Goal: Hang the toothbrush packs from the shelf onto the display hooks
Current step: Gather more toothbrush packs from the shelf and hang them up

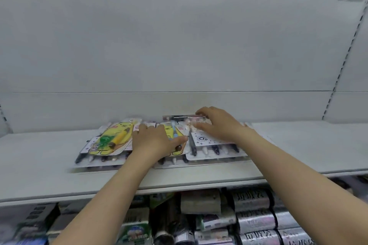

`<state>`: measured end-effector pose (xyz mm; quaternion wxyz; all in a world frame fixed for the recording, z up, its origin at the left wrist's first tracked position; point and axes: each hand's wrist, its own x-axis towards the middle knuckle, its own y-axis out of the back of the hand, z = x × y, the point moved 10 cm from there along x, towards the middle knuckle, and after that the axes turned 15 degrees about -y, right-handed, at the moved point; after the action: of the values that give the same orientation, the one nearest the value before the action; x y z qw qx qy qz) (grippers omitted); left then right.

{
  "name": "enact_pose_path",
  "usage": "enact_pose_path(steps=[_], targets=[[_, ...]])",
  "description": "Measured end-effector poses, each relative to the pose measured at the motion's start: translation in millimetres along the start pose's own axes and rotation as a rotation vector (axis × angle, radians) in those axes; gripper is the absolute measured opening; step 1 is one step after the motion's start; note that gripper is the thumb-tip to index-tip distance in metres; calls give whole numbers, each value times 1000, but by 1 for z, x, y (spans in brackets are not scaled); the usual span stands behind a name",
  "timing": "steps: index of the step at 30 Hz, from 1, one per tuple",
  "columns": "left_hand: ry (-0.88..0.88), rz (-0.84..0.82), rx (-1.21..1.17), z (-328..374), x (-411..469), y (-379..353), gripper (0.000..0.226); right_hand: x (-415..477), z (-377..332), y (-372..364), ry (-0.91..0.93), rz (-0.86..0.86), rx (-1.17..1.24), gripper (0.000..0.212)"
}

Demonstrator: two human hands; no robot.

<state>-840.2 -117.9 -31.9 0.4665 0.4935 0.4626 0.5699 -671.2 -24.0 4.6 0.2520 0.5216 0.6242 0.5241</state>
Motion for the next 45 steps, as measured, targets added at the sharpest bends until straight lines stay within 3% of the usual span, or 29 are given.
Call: enact_pose_path(steps=[12,23,29,36,40,45], targets=[[-77,-57,-4,-10,5,5,92,56,6,-41,-135,-43,-138,67],[-75,-44,-7,-3,1,-3,104,62,-5,-49,-137,-61,-193,60],[-52,-9,-98,-5,-5,-6,101,62,-3,-44,-132,2,-170,62],[-14,26,-115,-2,-6,-12,100,60,-3,-46,-120,52,-307,64],[7,60,-143,-2,-7,-11,97,58,-5,-43,-118,54,-257,70],[21,61,-179,-3,-8,-18,108,56,3,-49,-194,-76,-76,63]])
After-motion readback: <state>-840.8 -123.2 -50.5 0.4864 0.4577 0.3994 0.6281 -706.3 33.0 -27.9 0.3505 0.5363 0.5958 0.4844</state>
